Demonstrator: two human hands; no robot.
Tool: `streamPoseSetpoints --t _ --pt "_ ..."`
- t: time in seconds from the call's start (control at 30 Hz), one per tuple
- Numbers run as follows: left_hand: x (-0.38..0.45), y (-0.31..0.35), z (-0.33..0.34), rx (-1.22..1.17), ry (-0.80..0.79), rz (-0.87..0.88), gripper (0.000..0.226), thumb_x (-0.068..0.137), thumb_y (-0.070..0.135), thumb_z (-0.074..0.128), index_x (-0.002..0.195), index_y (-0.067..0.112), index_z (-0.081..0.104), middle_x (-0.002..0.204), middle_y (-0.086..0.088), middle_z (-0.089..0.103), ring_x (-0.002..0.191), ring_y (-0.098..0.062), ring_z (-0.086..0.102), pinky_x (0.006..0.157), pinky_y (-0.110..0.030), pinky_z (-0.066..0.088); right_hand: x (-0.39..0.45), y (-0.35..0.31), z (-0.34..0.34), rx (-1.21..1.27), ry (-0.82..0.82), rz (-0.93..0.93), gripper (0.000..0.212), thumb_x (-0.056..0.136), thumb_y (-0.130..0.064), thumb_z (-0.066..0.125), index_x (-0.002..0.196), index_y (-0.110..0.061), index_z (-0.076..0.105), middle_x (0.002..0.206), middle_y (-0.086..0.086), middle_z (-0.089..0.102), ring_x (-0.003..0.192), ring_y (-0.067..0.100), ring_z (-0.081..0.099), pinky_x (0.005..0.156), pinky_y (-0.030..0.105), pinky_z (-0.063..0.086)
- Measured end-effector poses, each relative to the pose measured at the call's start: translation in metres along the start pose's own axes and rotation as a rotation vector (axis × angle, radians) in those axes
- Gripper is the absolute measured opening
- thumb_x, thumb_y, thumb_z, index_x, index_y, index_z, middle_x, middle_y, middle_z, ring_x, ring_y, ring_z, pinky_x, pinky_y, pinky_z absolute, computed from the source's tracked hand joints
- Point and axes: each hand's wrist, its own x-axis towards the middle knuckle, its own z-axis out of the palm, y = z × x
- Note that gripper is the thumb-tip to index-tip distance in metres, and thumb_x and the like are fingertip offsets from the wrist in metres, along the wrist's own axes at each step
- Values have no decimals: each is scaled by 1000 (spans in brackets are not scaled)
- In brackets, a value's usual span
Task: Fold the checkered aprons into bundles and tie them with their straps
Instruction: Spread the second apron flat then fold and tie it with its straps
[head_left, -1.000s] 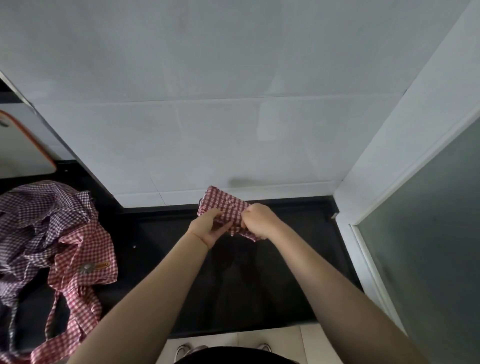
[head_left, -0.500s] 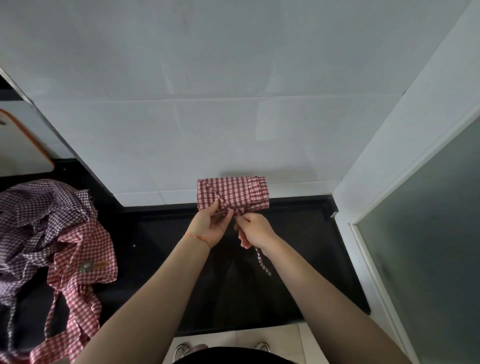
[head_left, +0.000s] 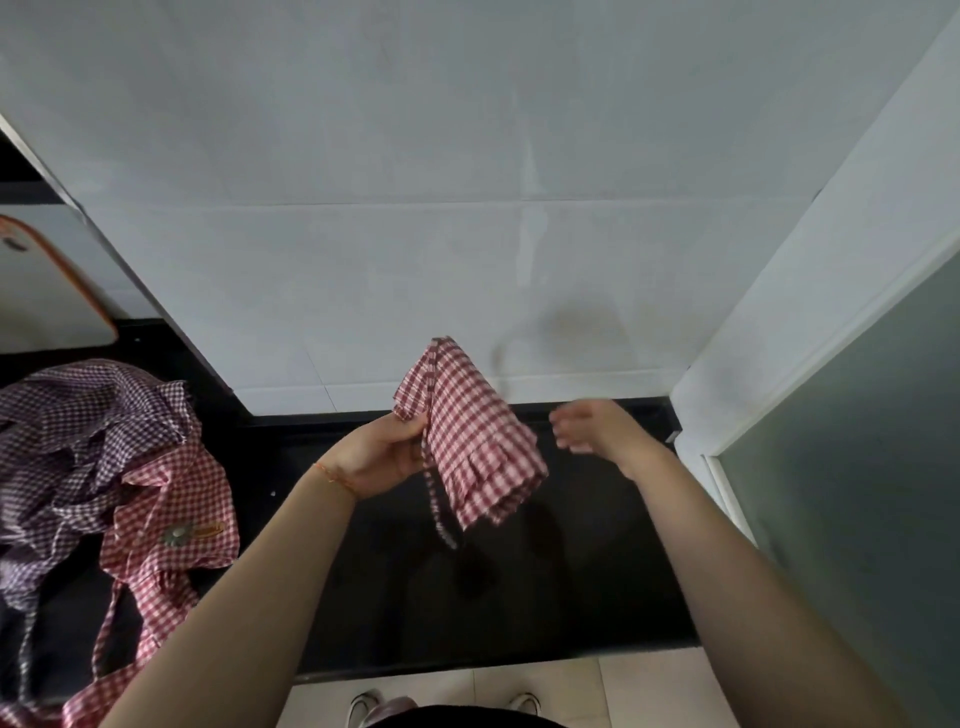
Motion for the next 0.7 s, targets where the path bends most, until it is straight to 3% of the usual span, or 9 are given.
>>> streamPoseSetpoints --t 0.1,0.2,0.27,0.37,0.43,0.5,0.63,0.7 --pt "0 3 5 140 -120 -58 56 61 34 94 108 12 73 101 -4 72 88 -16 69 80 -30 56 -8 -26 -9 75 12 -289 37 95 -3 56 118 -31 64 128 -7 65 115 5 62 100 31 51" --pt "1 2 12 186 -149 -106 57 59 33 96 108 12 73 101 -5 70 89 -18 66 85 -30 55 -17 -54 -2 44 -232 -396 57 93 1 53 123 -47 60 138 -24 54 132 -6 44 106 23 39" --pt "2 1 18 183 -179 -97 58 61 33 95 110 11 72 100 -4 71 89 -17 68 84 -30 56 -20 -62 6 -5 -347 -404 43 96 -9 61 123 -42 61 132 -24 59 126 -5 50 103 21 40" --pt "4 -1 18 146 -208 -54 51 66 33 92 110 15 74 104 -1 72 96 -16 68 90 -32 54 -23 -62 13 -72 -270 -381 14 96 -35 63 109 -33 67 113 -14 69 105 2 63 95 26 43" --pt "5 -3 13 99 -181 -28 55 67 31 91 115 14 71 114 -5 68 105 -21 65 97 -37 51 -21 -55 15 -18 -228 -331 19 98 -39 59 106 -25 70 108 4 71 99 19 67 94 33 50" --pt "5 -3 10 24 -115 -4 60 62 30 94 113 13 69 111 -6 66 99 -20 64 91 -36 52 -19 -42 14 118 -257 -267 24 100 -38 56 103 -21 73 99 22 62 86 31 60 84 35 50" --pt "5 -2 9 -194 62 80 65 45 22 101 101 11 70 96 -3 70 84 -15 70 74 -27 60 -11 -16 22 304 -258 -187 33 100 -35 57 96 -5 71 88 24 52 72 27 46 68 32 39" --pt "7 -3 17 -336 133 118 59 49 14 99 99 8 68 94 -4 72 82 -16 72 69 -28 61 -7 -9 38 341 -219 -106 31 102 -23 52 82 -1 62 74 17 47 55 18 40 61 28 36"
